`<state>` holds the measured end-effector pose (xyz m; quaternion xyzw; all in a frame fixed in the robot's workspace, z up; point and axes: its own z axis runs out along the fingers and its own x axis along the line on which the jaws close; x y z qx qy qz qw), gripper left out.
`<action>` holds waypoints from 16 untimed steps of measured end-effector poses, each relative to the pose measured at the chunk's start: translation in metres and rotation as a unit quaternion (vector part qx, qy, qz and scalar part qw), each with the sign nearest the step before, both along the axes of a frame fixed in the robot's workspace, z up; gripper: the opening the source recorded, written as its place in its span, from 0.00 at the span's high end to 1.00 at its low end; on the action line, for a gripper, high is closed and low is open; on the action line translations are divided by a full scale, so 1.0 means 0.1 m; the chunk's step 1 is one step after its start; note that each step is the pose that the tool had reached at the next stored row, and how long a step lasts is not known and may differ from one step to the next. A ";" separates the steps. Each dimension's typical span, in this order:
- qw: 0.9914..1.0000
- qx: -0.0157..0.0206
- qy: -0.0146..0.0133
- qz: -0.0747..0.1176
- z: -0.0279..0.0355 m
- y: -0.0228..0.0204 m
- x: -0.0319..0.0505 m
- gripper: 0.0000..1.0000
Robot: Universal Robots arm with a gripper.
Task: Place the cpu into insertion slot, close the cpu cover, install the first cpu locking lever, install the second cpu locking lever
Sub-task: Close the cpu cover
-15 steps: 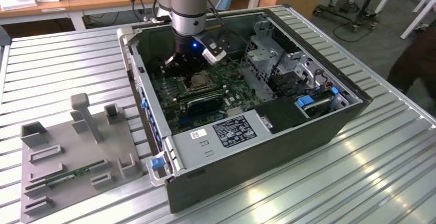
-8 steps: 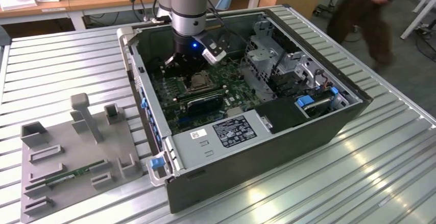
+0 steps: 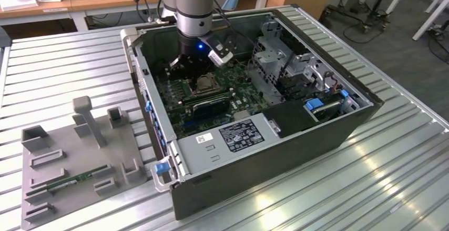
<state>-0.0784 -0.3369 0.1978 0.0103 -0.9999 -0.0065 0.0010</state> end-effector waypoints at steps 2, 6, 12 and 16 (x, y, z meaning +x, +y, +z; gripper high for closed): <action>1.000 0.000 0.000 0.000 0.009 0.002 0.001 0.89; 1.000 0.000 0.000 0.000 0.027 0.000 0.000 0.89; 1.000 0.000 0.000 0.000 0.047 0.001 0.000 0.89; 1.000 0.000 -0.001 0.000 0.040 0.000 -0.011 0.89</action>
